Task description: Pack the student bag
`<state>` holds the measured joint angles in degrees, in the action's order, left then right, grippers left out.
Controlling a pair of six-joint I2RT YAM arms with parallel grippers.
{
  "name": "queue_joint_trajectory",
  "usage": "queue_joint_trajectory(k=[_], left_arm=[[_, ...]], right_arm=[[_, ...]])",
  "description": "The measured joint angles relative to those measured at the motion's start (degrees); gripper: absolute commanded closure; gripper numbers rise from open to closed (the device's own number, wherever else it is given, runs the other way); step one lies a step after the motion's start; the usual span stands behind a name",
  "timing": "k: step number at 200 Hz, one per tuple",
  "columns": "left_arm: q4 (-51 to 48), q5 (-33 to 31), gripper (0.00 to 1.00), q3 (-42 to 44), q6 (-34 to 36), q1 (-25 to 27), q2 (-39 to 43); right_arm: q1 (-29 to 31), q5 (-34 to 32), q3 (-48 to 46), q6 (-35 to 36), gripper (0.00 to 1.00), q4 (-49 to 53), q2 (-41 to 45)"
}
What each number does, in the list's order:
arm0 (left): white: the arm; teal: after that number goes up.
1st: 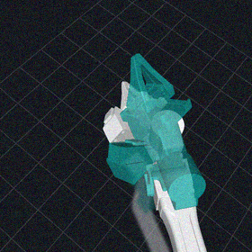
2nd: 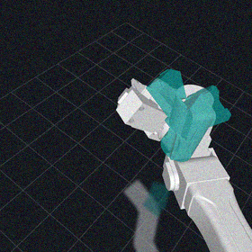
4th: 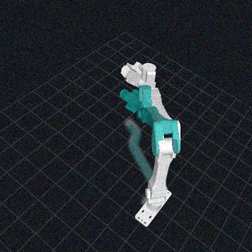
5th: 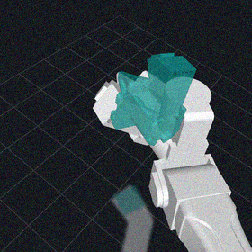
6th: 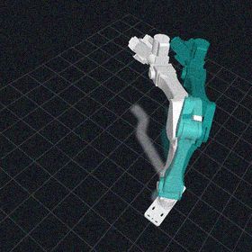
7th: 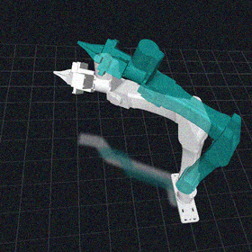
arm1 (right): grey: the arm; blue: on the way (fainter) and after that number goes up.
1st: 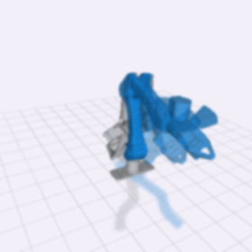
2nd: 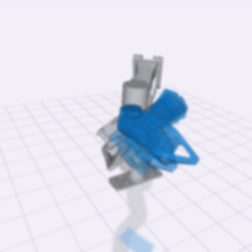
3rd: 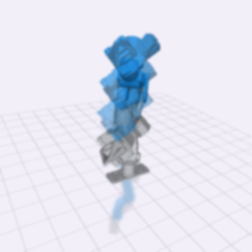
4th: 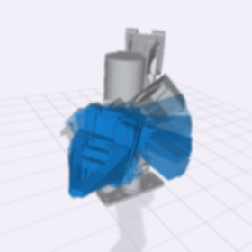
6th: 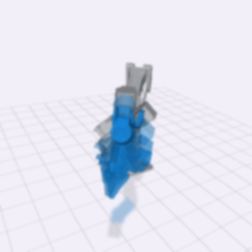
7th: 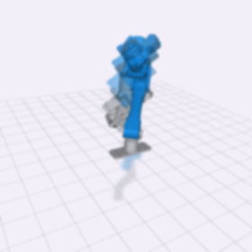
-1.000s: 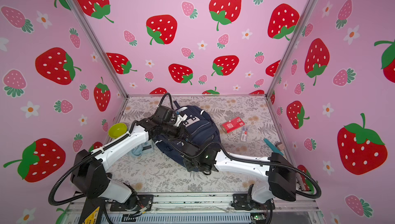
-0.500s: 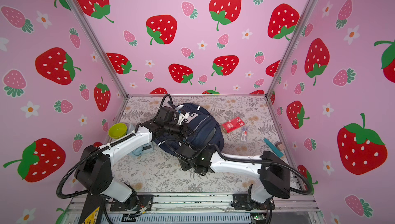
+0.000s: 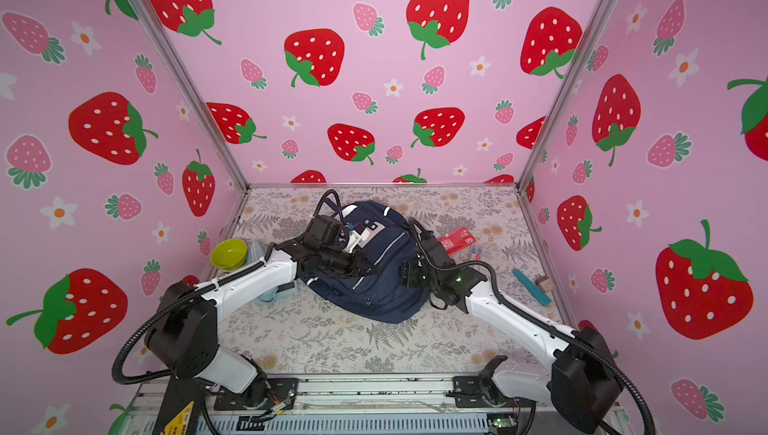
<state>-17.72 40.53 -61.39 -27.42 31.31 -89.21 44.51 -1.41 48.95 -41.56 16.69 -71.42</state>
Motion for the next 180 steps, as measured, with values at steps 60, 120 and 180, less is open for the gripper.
queue_joint_trajectory(k=[60, 120, 180], left_arm=[[-10.4, -7.2, 0.6, 1.0, 4.9, 0.4, 5.3], [-19.8, -30.8, 0.3, 0.6, 6.3, -5.2, 28.7], [-28.1, -43.3, 0.42, -1.2, 4.3, -25.3, 13.6]], right_arm=[[0.0, -1.3, 6.4, 1.7, 0.33, 1.1, -0.6], [3.3, 1.4, 5.9, 5.0, 0.33, -1.4, 1.0], [7.5, 5.1, 5.2, 7.0, 0.34, -4.9, -1.6]])
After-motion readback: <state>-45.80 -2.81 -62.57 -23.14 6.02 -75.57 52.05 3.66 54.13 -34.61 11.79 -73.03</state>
